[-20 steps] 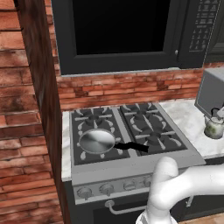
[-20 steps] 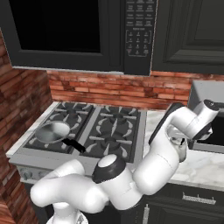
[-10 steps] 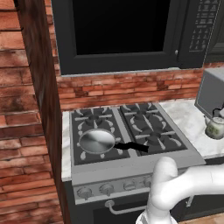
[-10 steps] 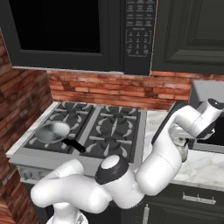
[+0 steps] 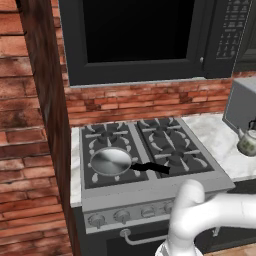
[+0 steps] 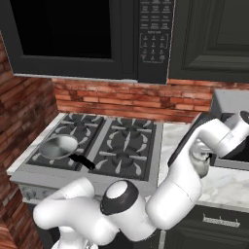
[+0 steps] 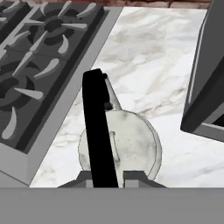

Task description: Pick the kettle from the counter and place it on a stove burner. Then turn the burner on.

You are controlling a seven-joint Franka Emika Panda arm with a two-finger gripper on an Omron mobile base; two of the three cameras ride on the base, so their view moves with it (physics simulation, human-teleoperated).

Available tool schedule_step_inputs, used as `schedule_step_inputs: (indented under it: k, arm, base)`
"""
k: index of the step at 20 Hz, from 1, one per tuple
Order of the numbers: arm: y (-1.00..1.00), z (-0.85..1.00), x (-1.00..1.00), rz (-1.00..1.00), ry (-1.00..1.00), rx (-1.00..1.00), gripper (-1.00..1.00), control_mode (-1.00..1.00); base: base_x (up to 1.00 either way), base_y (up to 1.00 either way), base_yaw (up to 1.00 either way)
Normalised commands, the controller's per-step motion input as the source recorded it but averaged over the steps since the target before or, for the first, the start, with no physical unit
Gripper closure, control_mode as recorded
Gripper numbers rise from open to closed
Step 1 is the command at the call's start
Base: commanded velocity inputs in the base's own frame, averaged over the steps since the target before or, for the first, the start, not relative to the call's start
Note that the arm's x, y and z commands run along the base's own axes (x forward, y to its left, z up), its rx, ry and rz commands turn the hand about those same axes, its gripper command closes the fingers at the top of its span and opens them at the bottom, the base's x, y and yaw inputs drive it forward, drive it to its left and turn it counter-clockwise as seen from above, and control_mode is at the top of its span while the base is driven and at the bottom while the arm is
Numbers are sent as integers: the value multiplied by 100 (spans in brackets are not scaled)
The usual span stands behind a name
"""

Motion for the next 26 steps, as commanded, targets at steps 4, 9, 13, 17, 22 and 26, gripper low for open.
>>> schedule_step_inputs:
  k: [4, 9, 13, 17, 22, 26]
  arm:
    - [54, 31, -31, 1, -19, -6, 100, -100]
    - [57, 27, -13, 3, -11, -5, 100, -100]
    - [54, 26, -3, 3, -4, -4, 100, -100]
    - [50, 30, -8, 3, -1, -3, 100, -100]
    - [49, 32, -4, 4, 0, -2, 100, -100]
    - [46, 23, 0, 5, 0, 0, 100, -100]
  base:
    - [0, 0, 0]
    - [0, 0, 0]
    - [0, 0, 0]
    - [0, 0, 0]
    - [0, 0, 0]
    - [0, 0, 0]
